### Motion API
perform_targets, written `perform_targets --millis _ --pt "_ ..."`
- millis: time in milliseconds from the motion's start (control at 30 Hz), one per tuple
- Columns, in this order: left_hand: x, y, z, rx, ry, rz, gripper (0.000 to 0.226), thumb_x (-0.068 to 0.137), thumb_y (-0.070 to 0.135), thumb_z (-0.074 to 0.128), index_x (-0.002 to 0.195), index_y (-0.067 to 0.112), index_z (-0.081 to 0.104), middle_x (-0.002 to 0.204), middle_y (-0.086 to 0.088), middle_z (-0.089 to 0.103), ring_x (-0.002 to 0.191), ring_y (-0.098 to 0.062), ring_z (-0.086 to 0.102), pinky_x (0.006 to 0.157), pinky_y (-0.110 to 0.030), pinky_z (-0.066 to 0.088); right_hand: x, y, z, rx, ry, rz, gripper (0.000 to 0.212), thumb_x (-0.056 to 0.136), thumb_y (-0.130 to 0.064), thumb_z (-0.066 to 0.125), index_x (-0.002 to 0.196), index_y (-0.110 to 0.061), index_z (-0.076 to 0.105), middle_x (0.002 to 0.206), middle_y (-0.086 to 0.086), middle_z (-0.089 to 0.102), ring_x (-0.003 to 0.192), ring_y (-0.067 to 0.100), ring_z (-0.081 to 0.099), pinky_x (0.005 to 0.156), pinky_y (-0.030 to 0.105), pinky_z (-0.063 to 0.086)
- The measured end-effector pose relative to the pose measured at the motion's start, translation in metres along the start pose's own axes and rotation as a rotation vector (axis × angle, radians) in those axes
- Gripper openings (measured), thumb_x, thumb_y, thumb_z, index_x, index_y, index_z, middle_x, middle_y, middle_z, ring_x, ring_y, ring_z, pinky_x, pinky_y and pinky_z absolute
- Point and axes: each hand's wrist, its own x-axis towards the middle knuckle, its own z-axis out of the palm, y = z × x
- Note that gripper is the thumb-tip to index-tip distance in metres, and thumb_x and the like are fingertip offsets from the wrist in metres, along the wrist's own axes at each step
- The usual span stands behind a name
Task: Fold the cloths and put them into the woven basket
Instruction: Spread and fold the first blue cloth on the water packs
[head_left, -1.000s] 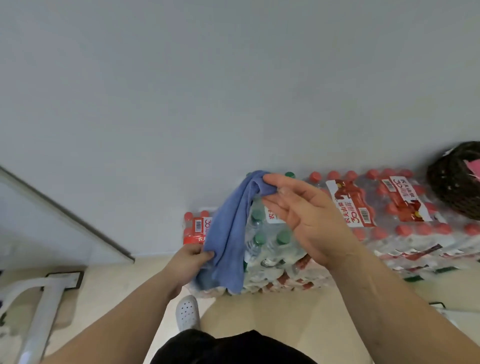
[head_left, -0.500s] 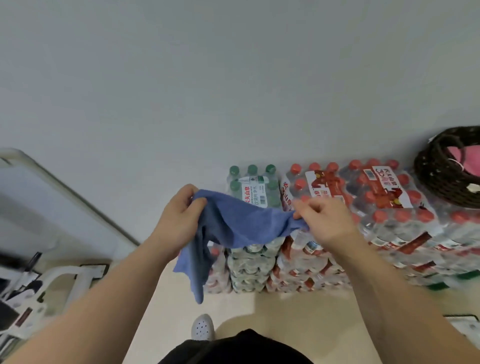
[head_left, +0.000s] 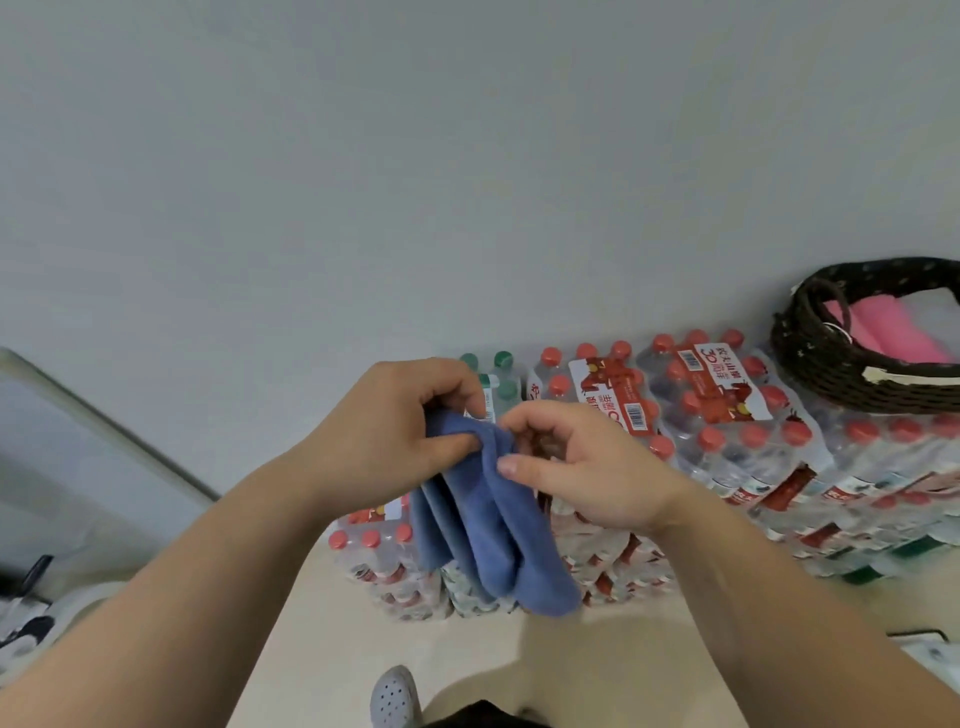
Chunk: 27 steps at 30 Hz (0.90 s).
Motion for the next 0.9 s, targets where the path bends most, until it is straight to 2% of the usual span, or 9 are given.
perform_targets --millis 133,233,300,400,533,633,700,767,900 --pt "-0.005 -0.006 0.017 -0.029 -0.040 -0.046 0.032 0.076 0.003 0.069 0.088 0.031 0.060 0.066 -0.001 0.055 0.054 -0.010 0.045 0.051 -0.020 0.039 -0.005 0.011 0.002 -0.102 0.009 0.009 0.012 0.088 -0.013 0.070 0.091 -0.023 0.063 0.090 -0.012 0.060 0.087 0.007 0.058 0.080 0.029 0.048" --pt "-0.006 -0.009 0.027 -0.075 -0.007 -0.070 0.031 0.076 0.003 0.067 0.090 0.030 0.060 0.068 -0.004 0.057 0.056 -0.012 0.046 0.053 -0.025 0.040 -0.004 0.013 0.006 -0.067 -0.018 0.047 0.022 0.089 -0.024 0.071 0.105 -0.034 0.060 0.102 -0.009 0.065 0.099 0.011 0.063 0.088 0.033 0.053" --pt "-0.005 -0.012 0.030 -0.137 0.044 -0.103 0.030 0.075 0.002 0.069 0.089 0.027 0.061 0.070 -0.004 0.060 0.061 -0.021 0.052 0.057 -0.032 0.045 -0.001 0.016 0.010 -0.113 0.015 0.061 0.020 0.089 -0.027 0.071 0.105 -0.034 0.061 0.097 -0.007 0.066 0.093 0.011 0.064 0.083 0.034 0.054" --pt "-0.001 -0.028 0.030 -0.143 0.105 -0.164 0.028 0.075 0.001 0.069 0.089 0.025 0.062 0.065 -0.003 0.059 0.052 -0.010 0.046 0.053 -0.024 0.042 0.006 0.022 0.013 -0.286 0.162 0.089 0.010 0.091 -0.020 0.067 0.095 -0.029 0.066 0.085 -0.009 0.064 0.078 0.007 0.059 0.066 0.022 0.047" --pt "-0.001 -0.071 0.032 -0.073 -0.100 -0.274 0.015 0.079 0.016 0.076 0.073 0.022 0.065 0.055 0.008 0.056 0.048 -0.005 0.043 0.050 -0.019 0.038 0.014 0.033 0.003 -0.586 0.249 0.218 0.010 0.090 -0.024 0.066 0.083 -0.031 0.063 0.076 -0.010 0.062 0.071 0.007 0.055 0.062 0.026 0.043" --pt "-0.009 -0.110 0.037 -0.163 -0.230 -0.389 0.030 0.081 0.024 0.079 0.063 0.014 0.057 0.054 0.010 0.047 0.050 -0.005 0.039 0.054 -0.024 0.035 0.014 0.044 -0.007 -0.806 0.207 0.291 0.010 0.087 -0.026 0.065 0.077 -0.024 0.063 0.071 -0.004 0.060 0.066 0.013 0.051 0.062 0.033 0.045" --pt "-0.014 -0.129 0.042 -0.305 -0.244 -0.440 0.034 0.083 0.025 0.077 0.064 0.012 0.051 0.062 0.000 0.046 0.057 -0.010 0.040 0.058 -0.031 0.034 0.009 0.048 -0.010 -0.882 0.167 0.322 0.021 0.086 -0.025 0.065 0.067 -0.024 0.057 0.062 -0.002 0.052 0.057 0.011 0.042 0.058 0.034 0.040" --pt "-0.014 -0.142 0.046 -0.287 -0.263 -0.427 0.031 0.084 0.021 0.075 0.066 0.011 0.051 0.068 -0.008 0.050 0.061 -0.011 0.044 0.062 -0.034 0.037 0.002 0.047 -0.011 -0.936 0.107 0.400 0.032 0.087 -0.036 0.066 0.062 -0.030 0.048 0.059 -0.004 0.048 0.055 0.008 0.041 0.056 0.031 0.039" --pt "-0.005 -0.159 0.052 -0.202 -0.379 -0.377 0.017 0.080 0.012 0.075 0.075 0.012 0.059 0.075 -0.009 0.059 0.065 -0.013 0.051 0.066 -0.036 0.044 -0.015 0.049 -0.018 -0.856 0.152 0.510 0.053 0.084 -0.073 0.047 0.074 -0.022 0.060 0.070 0.000 0.060 0.066 0.018 0.056 0.062 0.033 0.046"
